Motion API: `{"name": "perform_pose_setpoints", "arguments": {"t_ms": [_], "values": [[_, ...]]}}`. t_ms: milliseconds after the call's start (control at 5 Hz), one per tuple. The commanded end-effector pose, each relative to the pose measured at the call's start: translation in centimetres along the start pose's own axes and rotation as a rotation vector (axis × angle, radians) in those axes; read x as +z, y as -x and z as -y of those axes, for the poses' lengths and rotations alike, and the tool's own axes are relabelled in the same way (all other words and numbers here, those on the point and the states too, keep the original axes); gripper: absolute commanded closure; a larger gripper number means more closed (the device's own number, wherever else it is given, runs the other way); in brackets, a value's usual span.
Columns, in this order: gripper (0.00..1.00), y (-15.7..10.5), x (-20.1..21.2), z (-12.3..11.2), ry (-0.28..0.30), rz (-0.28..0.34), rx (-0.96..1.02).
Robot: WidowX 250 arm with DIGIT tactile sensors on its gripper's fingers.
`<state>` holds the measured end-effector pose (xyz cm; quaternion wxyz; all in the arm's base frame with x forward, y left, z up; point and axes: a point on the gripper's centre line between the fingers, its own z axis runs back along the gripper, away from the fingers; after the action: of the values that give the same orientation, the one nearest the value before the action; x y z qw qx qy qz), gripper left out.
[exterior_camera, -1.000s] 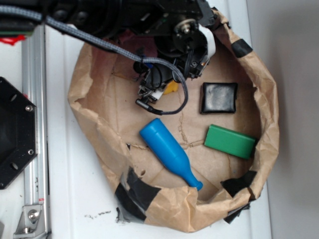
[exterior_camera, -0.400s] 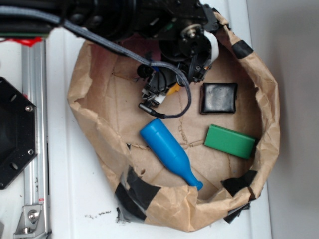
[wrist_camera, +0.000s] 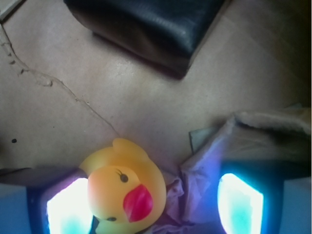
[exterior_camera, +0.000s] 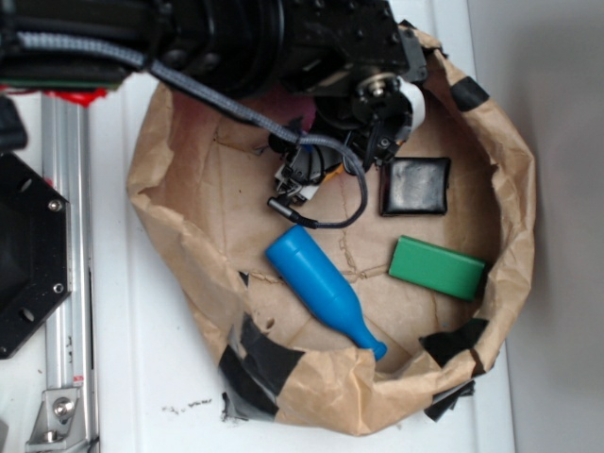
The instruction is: Grab the yellow duck.
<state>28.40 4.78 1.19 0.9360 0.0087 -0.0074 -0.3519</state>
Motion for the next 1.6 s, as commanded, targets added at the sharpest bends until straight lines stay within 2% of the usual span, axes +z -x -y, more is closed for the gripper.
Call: {"name": "perform_pose_setpoints", "arguments": {"t_ms": [0,200,800,1200,1400], "values": [[0.00,-1.1,-2.2,2.0,-0.008,-0.032,-0.049],[1.00,-0.8,-2.5,2.2,0.004,-0.017,-0.039],[1.00,-1.0,-2.4,2.3,-0.008,-0.015,-0.045],[1.00,-1.0,-1.0,2.9,-0.038,0.006,-0.051],[1.00,-0.2,1.8,3.4,-0.076,0.073,-0.035]]}}
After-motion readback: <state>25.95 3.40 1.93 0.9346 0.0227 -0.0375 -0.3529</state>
